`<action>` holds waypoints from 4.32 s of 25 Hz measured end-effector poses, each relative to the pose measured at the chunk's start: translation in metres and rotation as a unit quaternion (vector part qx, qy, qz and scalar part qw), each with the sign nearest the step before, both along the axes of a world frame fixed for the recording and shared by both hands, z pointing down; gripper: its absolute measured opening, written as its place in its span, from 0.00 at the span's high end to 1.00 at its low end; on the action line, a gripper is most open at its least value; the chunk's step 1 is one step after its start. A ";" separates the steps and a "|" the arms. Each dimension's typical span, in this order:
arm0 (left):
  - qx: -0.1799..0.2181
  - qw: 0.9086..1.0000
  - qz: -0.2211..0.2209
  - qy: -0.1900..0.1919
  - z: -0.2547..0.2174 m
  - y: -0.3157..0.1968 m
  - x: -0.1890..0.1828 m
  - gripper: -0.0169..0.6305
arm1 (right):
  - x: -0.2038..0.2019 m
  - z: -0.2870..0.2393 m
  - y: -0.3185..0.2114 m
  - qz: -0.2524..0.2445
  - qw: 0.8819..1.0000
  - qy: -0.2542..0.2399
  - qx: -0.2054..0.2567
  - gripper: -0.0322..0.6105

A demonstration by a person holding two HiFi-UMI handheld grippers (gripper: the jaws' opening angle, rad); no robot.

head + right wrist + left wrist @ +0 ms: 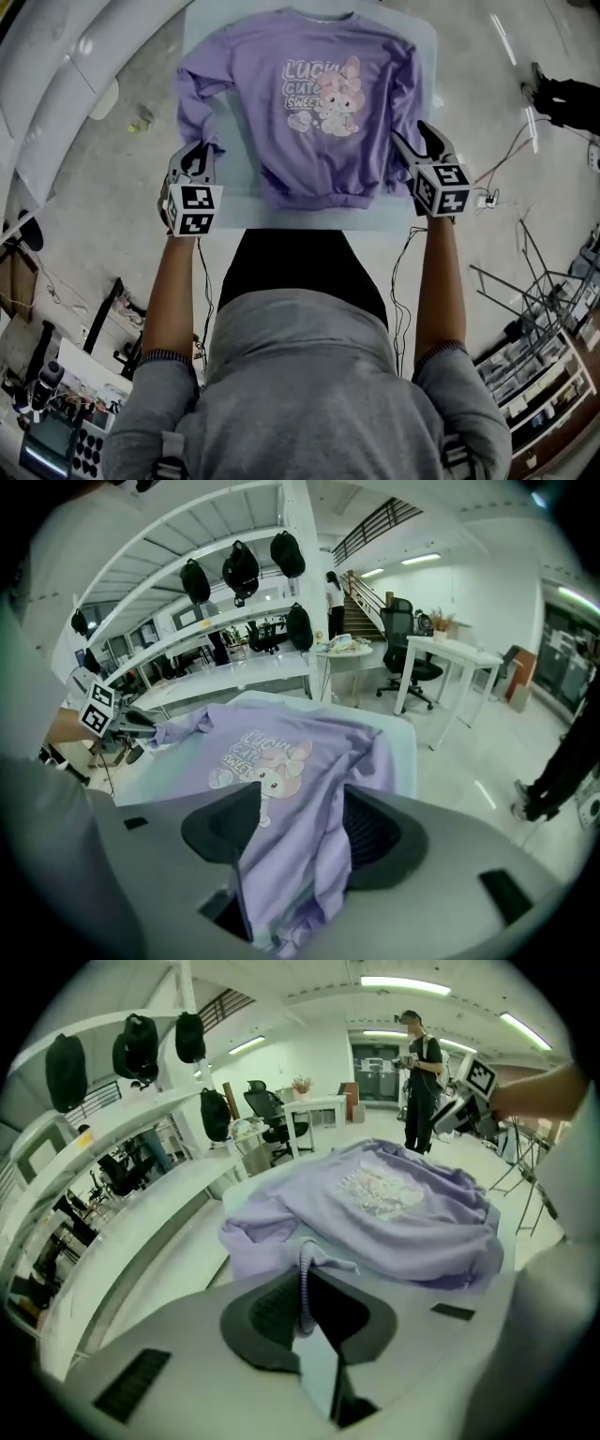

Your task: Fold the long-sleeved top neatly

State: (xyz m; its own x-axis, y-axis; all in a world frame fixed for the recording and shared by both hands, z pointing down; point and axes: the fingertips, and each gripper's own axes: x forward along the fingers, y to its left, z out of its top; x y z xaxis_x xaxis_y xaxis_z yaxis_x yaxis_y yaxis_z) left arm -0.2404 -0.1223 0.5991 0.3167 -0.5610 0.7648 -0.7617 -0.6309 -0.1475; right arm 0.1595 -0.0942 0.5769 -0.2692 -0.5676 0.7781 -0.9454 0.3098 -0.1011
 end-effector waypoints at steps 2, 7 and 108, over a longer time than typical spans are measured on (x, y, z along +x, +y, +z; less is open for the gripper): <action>0.008 0.999 -0.028 0.036 -0.032 -0.004 -0.007 0.91 | -0.004 -0.007 0.001 -0.006 1.000 -0.006 0.007 0.50; 0.041 0.972 -0.133 0.190 -0.119 -0.007 -0.020 0.91 | -0.017 -0.030 0.006 -0.027 0.999 -0.017 0.028 0.50; -0.073 0.996 -0.011 0.058 -0.009 0.170 0.035 0.64 | -0.080 -0.008 0.184 -0.114 0.993 0.024 -0.020 0.54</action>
State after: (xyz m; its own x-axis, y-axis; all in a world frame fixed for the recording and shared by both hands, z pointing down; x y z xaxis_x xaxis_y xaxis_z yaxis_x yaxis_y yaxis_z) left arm -0.2055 0.0478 0.5898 0.3960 -0.4535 0.7985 -0.7820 -0.6223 0.0344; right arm 0.0794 0.0893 0.5694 -0.3498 -0.4647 0.8135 -0.8548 0.5136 -0.0742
